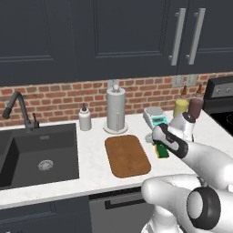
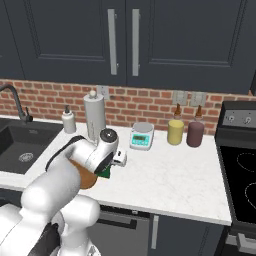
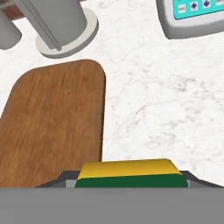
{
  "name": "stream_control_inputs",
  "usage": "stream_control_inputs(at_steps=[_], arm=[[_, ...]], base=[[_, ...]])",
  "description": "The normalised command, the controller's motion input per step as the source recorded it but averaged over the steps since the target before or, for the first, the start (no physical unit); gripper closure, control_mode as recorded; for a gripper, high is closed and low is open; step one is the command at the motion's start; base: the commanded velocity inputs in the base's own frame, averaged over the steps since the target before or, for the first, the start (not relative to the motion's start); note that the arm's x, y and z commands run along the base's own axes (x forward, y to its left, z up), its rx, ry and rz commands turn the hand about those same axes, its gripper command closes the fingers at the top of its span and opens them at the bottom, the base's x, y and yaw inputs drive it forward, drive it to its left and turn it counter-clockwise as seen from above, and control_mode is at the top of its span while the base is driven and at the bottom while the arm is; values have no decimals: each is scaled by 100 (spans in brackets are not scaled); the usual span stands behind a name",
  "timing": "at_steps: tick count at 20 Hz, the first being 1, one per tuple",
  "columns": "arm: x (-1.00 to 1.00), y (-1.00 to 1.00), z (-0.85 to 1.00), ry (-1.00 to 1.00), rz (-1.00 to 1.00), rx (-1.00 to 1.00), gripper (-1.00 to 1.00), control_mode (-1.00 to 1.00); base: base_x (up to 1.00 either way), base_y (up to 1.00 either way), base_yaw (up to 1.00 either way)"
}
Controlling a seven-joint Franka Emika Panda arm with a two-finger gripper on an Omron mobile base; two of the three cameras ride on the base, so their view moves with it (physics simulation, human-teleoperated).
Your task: Pick up the sponge from the counter and clean the cutting board by briefly scrubbing or pressing down on the cutting board. Once finished, release the sponge.
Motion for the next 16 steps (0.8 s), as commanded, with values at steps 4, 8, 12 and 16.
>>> stream_control_inputs(at_steps=[4,8,12,16], arm=[[74,-55,0,-4,0,0,100,-100],[36,-46,0,-3,0,0,100,-100],[0,-21,0,-4,0,0,-100,-100],[0,-12,0,-2,0,0,-100,-100]], base=[[0,0,0],[0,0,0],[0,0,0],[0,0,0]])
